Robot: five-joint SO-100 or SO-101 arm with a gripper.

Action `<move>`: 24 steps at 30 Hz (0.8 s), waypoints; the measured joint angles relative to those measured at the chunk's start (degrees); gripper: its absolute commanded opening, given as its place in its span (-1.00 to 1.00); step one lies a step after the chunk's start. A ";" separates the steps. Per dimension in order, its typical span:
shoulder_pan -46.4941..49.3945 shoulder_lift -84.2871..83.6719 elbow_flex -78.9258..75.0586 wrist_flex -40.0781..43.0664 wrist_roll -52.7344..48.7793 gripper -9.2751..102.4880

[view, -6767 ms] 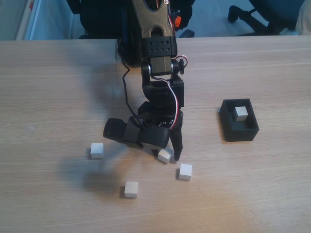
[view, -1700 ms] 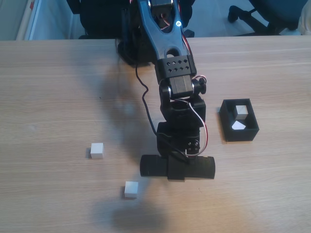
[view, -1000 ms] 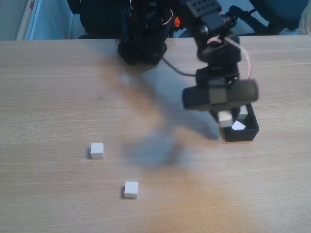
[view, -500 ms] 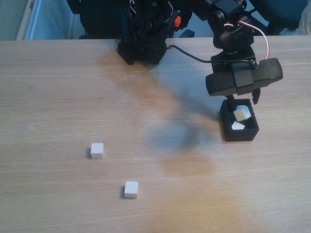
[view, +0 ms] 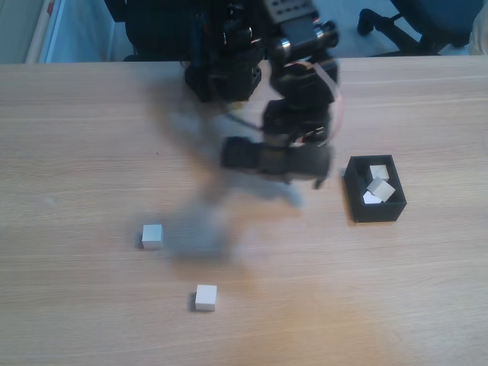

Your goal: Pick blocks and place them in the box.

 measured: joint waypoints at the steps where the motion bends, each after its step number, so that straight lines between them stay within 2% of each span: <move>1: 1.85 0.00 0.70 1.14 -2.20 -0.59; 6: 9.67 -0.09 2.46 6.77 -16.08 -0.56; 12: 17.14 -4.22 1.85 6.33 -31.20 -0.54; 16: 18.28 -9.84 -3.25 4.22 -35.51 -0.53; 24: 19.42 -21.27 -18.63 3.60 -36.74 -0.53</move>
